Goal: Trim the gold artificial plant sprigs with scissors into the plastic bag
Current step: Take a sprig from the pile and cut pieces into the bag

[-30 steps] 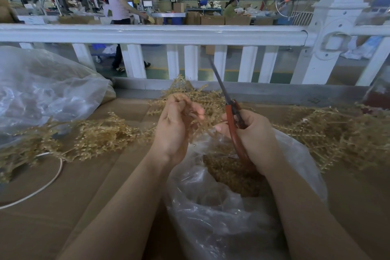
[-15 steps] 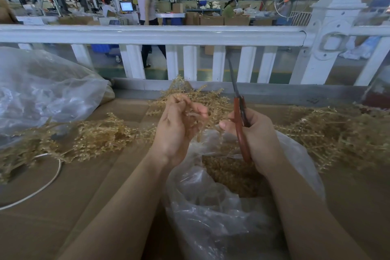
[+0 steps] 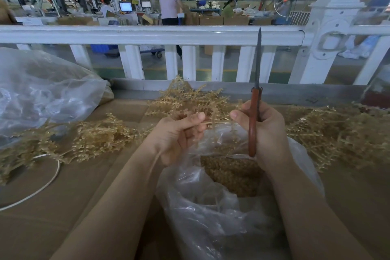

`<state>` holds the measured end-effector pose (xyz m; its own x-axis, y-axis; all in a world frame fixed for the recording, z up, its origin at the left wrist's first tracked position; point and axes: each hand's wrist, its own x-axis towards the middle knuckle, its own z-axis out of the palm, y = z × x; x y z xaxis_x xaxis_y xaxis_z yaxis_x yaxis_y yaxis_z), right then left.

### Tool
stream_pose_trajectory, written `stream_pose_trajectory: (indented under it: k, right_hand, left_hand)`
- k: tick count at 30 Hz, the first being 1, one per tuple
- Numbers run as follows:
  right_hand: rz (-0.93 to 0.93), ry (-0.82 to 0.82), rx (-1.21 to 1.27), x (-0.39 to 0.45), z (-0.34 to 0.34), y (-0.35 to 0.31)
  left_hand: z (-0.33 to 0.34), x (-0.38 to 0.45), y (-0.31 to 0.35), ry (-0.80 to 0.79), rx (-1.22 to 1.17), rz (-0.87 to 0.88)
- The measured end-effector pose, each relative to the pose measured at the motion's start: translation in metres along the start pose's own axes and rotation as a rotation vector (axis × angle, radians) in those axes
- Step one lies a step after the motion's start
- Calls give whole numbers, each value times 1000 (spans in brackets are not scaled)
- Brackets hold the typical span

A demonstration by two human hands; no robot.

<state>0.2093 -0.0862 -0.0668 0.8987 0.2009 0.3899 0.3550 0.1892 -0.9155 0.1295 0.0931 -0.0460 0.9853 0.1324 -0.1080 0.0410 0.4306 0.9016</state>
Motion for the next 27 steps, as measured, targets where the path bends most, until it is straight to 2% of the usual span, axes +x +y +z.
stream_pose_trajectory:
  k: [5, 9, 14, 22, 24, 27]
  right_hand:
    - [4, -1, 14, -2, 2, -1]
    - [-8, -12, 0, -2, 5, -1]
    - [-33, 17, -27, -4, 7, -5]
    - [-119, 198, -246, -6, 12, -2]
    - [-125, 185, -273, -6, 12, -1]
    - [-54, 77, -303, -6, 15, 0]
  left_hand:
    - [0, -1, -3, -124, 162, -147]
    - [6, -1, -6, -109, 285, -161]
    - [9, -3, -6, -69, 191, -43]
    - [9, 4, -6, 140, 136, 207]
    - [9, 5, -6, 157, 135, 234]
    - [9, 6, -7, 167, 177, 275]
